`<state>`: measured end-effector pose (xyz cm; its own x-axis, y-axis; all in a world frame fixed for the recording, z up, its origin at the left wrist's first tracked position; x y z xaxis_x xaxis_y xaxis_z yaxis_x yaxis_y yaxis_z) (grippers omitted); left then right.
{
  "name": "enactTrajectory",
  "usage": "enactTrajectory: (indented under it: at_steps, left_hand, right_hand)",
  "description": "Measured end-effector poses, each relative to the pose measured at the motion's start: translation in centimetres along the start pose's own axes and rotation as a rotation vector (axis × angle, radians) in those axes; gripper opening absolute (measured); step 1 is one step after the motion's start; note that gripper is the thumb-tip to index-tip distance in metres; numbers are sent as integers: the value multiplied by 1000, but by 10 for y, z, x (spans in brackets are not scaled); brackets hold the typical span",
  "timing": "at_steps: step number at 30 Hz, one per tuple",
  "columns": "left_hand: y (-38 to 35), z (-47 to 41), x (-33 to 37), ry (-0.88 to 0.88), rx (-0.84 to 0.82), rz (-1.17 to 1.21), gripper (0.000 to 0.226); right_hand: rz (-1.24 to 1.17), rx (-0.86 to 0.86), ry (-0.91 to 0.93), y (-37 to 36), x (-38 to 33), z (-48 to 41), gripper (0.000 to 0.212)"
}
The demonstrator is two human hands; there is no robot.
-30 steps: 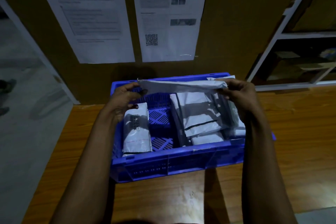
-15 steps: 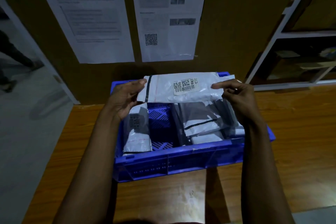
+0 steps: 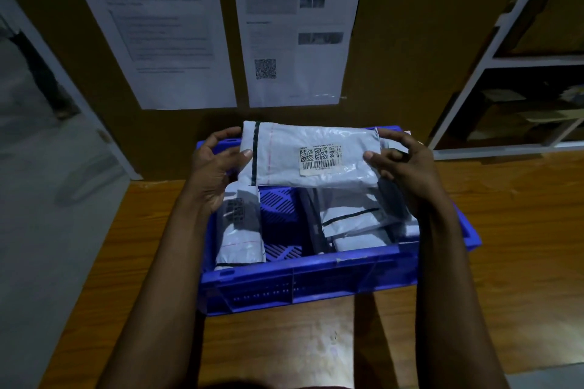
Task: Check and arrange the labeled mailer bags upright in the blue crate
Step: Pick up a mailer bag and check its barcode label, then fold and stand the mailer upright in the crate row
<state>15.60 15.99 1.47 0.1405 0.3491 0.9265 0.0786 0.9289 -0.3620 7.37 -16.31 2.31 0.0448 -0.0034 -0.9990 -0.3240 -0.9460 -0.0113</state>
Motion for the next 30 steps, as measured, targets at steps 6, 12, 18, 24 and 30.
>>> enactTrajectory:
  at_steps: [6,12,18,24,30]
  left_hand:
    - [11,-2,5,-7,3,-69,50]
    - [4,-13,17,-2,-89,-154,44]
    - [-11,-28,35,-42,-142,-236,41]
    - [-2,-32,35,-60,15,-225,28]
    - [20,-13,-9,92,89,-183,11]
  right_hand:
    - [172,-55,41,-12,-8,1,54]
    - [452,-266,57,-43,-24,2,39]
    - [680,-416,65,-76,-40,-9,21]
    - [615,-433,26,-91,-39,-18,19]
    - [433,-373,-160,-104,-15,-30,25]
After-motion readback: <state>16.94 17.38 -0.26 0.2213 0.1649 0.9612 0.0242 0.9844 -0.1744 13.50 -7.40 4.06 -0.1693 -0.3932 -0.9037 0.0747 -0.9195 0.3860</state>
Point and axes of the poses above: each hand's wrist, its own z-axis away from the middle knuckle, its own y-axis out of the back of the hand, x = y × z, the point moved 5 cm from there along -z, towards the middle knuckle, and after that the axes turned 3 degrees about z, right-handed, at the moved point
